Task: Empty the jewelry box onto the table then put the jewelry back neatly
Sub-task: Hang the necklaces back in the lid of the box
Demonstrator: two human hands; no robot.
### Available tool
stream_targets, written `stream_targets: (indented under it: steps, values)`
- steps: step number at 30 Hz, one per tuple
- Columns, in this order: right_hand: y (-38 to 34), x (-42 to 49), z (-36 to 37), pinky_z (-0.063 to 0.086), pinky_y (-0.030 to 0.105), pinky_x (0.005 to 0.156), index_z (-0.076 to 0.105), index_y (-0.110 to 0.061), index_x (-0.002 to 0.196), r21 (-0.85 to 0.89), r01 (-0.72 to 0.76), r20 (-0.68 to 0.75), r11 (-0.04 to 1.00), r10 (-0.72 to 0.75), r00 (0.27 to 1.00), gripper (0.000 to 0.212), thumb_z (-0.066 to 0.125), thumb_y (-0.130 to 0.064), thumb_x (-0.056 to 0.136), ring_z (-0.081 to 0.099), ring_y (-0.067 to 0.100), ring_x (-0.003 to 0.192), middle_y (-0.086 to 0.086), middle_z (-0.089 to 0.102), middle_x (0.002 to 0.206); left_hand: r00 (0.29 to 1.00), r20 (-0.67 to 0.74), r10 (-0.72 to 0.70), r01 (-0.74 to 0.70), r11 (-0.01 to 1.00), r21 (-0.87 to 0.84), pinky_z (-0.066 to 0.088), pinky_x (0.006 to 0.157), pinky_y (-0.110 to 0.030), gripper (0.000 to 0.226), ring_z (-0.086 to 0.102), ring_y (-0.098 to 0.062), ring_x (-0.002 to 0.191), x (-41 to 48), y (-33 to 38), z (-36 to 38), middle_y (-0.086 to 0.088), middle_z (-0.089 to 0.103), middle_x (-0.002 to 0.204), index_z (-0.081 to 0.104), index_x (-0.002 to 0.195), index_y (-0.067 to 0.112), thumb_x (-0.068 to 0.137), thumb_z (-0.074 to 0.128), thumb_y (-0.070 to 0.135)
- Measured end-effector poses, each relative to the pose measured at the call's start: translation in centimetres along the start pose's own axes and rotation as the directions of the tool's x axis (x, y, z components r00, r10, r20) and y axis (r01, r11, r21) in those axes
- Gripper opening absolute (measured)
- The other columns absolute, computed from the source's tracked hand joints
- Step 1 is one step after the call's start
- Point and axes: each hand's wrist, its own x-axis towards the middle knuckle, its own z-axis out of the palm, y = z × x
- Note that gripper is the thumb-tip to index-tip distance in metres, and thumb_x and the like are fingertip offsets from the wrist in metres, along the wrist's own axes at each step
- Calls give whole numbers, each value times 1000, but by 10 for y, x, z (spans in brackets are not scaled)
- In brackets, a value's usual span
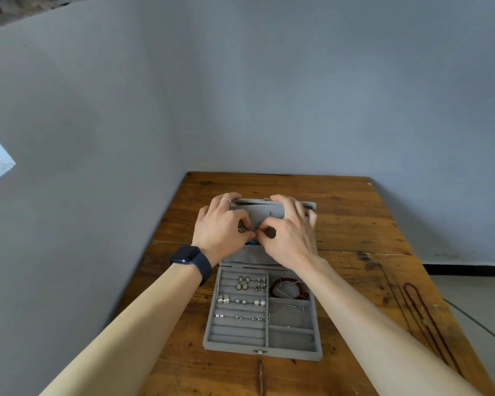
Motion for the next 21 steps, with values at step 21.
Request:
stream_targets:
  steps: [21]
  values:
    - [54,-242,-93,39,9,89,67,-31,109,331,-357,-59,874,396,916,22,70,-25,88,54,-2,106,-24,60,109,967,59,246,-240,966,-96,33,113,-39,42,44,-21,134,-100,117,33,3,45,149,51,138,36,96,54,37]
